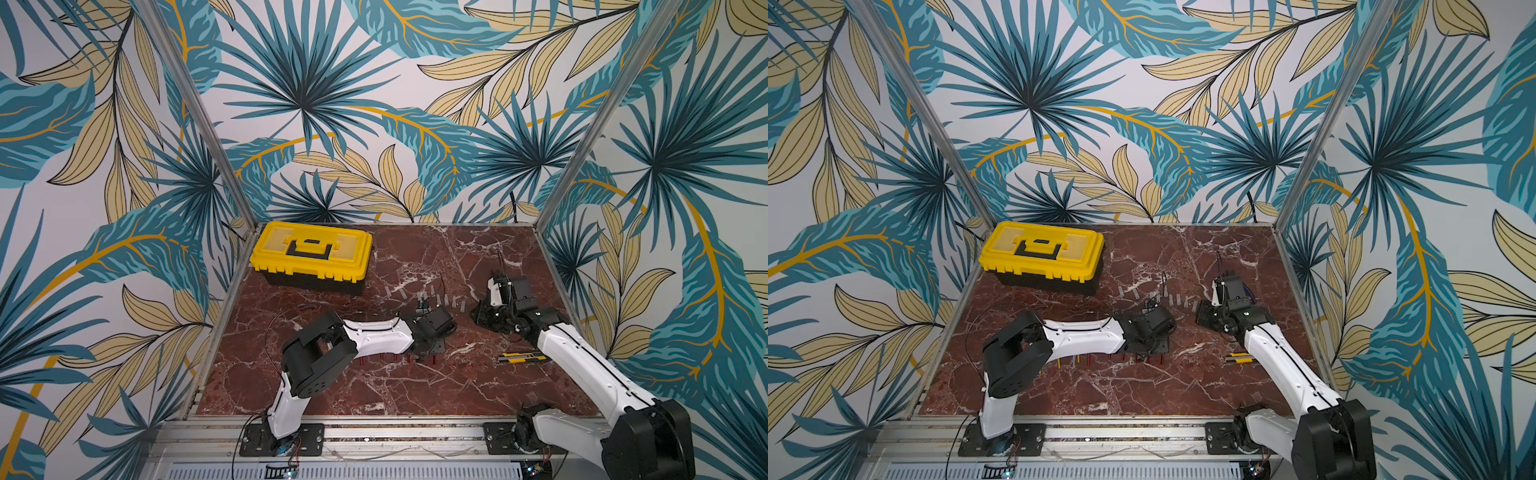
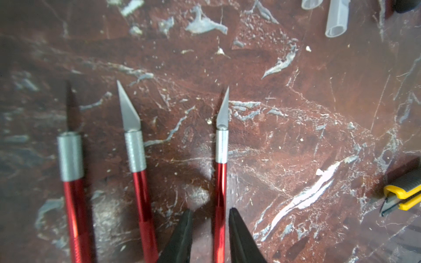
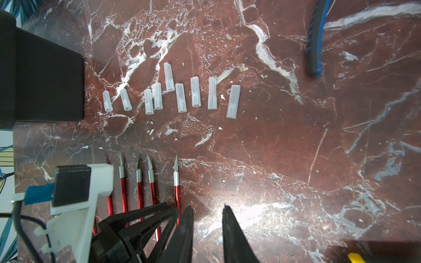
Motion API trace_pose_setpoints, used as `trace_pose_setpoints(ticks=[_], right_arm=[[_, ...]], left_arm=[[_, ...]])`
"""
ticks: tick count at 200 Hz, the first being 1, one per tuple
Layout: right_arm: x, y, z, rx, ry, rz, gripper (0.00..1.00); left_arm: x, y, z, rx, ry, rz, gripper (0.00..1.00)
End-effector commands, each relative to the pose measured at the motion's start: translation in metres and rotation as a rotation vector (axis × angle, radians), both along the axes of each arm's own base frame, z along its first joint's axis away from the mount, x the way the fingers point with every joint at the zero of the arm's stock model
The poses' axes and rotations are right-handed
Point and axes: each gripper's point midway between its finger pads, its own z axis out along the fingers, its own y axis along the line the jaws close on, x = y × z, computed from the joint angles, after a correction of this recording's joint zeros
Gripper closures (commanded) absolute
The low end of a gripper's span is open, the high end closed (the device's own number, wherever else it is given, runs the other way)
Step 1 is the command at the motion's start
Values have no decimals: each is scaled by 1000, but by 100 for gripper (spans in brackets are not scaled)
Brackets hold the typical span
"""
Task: Remove protective caps from carving knives
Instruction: Place the carving knife at the center of the board.
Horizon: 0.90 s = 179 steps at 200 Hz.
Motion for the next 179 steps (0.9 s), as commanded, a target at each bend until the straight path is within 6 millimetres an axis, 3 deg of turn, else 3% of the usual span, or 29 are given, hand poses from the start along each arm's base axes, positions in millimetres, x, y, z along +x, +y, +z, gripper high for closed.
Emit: trace_pose_setpoints(ticks=[1,30,87,122,149,179], right_arm=[[-6,1,-1,2,5,0,75],[-6,1,0,-3,2,1,75],[-9,0,-1,-13,12,3,75],[-11,0,-5,-19,21,4,75],[-11,-3,-8,-42,23,-4,75],[-11,-6,-6,-63,12,-6,75]], left_arm=[[3,-5,16,-12,-24,-18,70],[6,-13,39,-47,-70,-51,67],[7,-19,63,-88,-100,-75,65],[10,-15,97,-119,-176,-86,65],[12,1,132,-133,-270,-77,65],[13,46,168,-126,-385,3,64]])
